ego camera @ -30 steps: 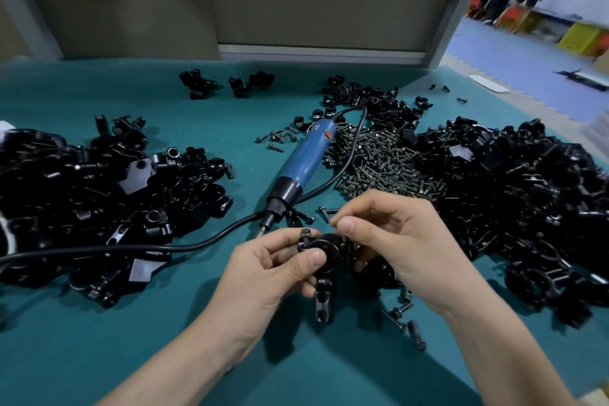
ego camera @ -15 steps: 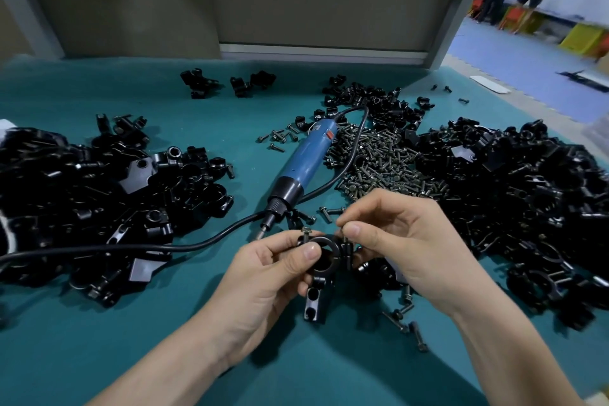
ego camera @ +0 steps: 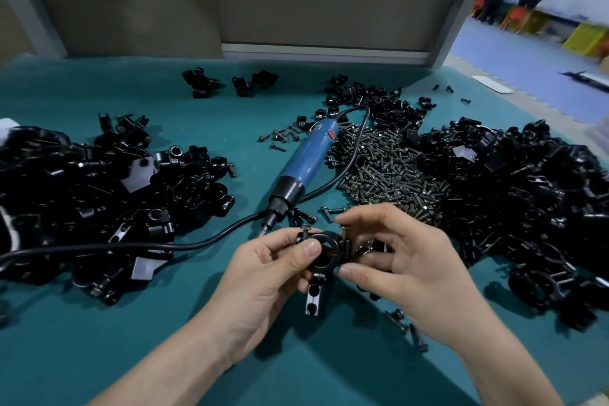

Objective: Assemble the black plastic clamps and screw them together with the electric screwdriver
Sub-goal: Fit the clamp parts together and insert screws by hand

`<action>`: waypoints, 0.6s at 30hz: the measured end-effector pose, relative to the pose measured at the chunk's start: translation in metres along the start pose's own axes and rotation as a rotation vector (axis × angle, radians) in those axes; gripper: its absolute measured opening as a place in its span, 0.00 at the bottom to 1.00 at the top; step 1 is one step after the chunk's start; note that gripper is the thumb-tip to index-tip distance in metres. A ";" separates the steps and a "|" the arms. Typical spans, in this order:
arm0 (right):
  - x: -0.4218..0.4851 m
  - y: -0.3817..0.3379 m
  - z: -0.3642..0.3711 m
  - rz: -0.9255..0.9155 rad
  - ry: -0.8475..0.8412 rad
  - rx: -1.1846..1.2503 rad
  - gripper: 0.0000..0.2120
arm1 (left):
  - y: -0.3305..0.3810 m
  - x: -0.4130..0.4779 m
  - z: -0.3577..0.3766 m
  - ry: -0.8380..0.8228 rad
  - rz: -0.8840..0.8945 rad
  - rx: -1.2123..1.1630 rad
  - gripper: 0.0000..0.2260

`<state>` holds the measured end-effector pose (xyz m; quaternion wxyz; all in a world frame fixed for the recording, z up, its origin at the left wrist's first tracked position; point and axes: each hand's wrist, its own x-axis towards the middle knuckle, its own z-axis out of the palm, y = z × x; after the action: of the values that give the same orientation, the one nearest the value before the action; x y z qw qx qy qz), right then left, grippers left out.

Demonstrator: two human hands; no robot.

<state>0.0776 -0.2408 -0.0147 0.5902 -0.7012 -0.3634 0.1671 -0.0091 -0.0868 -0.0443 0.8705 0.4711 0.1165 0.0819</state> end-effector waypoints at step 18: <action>-0.004 0.009 0.037 -0.351 0.204 -0.135 0.22 | 0.003 -0.009 0.003 -0.098 -0.029 -0.141 0.24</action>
<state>0.0536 -0.2176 -0.0334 0.5958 -0.6783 -0.4286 -0.0350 -0.0164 -0.0903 -0.0393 0.9072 0.4104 0.0746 0.0542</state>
